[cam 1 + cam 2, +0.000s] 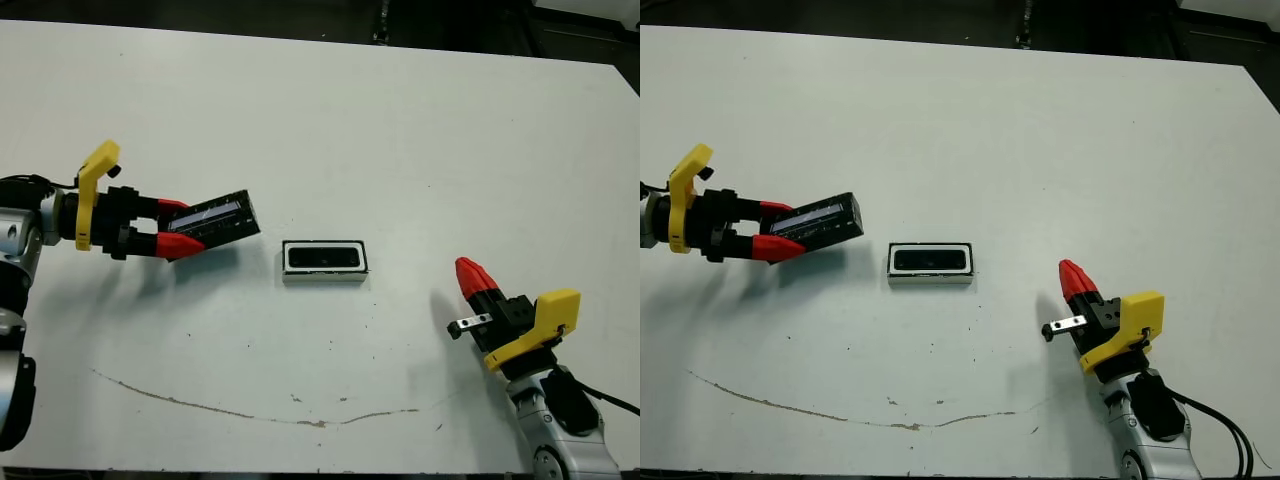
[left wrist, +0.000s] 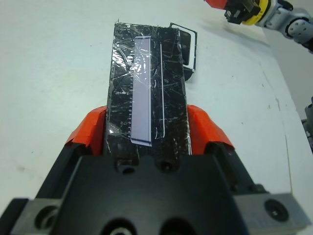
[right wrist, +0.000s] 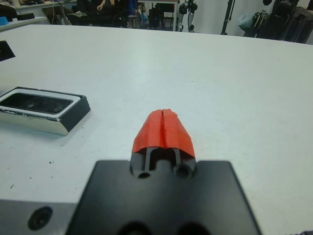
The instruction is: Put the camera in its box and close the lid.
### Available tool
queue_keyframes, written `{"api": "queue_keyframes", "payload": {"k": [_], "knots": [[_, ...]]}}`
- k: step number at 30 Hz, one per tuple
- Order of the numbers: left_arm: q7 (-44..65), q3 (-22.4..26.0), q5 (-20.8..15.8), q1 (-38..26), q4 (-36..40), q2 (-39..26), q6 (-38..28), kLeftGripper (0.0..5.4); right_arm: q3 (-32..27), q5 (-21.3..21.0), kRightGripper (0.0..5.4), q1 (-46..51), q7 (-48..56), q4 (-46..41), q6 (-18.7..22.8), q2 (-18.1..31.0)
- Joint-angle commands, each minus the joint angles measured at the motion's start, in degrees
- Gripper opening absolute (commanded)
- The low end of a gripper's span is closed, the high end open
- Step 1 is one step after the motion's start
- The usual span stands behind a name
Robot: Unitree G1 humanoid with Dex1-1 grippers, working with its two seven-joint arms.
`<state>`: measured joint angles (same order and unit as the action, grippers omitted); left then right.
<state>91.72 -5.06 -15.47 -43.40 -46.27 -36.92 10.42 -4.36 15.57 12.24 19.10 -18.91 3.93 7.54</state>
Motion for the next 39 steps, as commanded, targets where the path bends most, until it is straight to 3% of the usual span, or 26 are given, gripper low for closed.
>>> {"api": "queue_keyframes", "payload": {"k": [1, 8, 19, 39], "knots": [[0.64, -0.34, 0.05, -0.92, 0.63, 2.11, 0.18, 3.2, -0.18, 0.09, 0.0, 0.73, -0.29, -0.06, 1.09, 0.87], [0.74, -2.2, 1.32, -1.97, -0.66, 6.73, -2.4, 3.2, 0.02, 0.22, 0.0, 0.75, -0.42, -0.36, 1.76, 0.88], [0.52, -5.56, 3.66, -2.64, -1.91, 14.31, -0.71, 3.2, 0.12, 0.25, 0.0, 0.85, -0.81, -1.38, 3.15, 0.88], [-4.99, -7.19, 5.45, 2.85, 2.75, 19.16, -5.73, 3.19, 0.16, 0.57, 0.0, 1.08, -1.09, -1.41, 3.4, 0.88]]}}
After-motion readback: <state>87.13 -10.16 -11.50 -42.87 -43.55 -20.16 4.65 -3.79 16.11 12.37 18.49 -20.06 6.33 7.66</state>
